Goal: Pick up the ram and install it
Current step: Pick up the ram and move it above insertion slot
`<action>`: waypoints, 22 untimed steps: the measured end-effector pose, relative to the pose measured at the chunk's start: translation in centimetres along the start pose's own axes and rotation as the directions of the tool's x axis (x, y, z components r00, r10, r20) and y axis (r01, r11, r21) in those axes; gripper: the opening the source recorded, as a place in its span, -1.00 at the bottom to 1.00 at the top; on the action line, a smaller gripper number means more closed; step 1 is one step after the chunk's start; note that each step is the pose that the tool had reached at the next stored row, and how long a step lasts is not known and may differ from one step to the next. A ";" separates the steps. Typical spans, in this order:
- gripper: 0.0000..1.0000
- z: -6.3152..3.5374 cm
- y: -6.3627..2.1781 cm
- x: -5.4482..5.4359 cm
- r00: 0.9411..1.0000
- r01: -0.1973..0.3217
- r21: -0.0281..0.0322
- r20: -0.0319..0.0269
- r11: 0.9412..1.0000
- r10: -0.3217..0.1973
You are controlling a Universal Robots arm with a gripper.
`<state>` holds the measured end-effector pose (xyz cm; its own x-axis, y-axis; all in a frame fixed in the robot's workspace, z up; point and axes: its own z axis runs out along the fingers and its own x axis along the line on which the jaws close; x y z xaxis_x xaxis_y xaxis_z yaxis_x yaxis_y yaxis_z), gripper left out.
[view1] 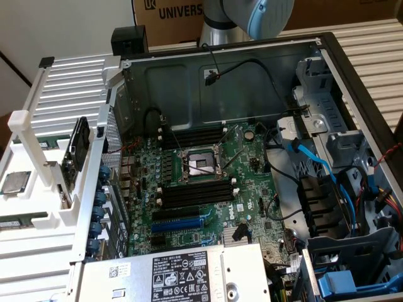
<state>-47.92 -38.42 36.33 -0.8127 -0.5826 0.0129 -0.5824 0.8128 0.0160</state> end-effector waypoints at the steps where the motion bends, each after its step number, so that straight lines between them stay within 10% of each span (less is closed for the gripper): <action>1: -0.80 0.06 0.00 0.0 1.000 0.019 0.001 0.001 1.000 -0.019; 12: -0.80 0.68 -0.01 0.0 0.976 0.218 0.015 0.010 0.976 -0.218; 22: -0.80 0.86 -0.01 0.0 0.920 0.391 0.020 0.010 0.920 -0.391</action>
<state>-47.92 -38.42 35.47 -0.5203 -0.8539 -0.0042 -0.8540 0.5203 -0.0005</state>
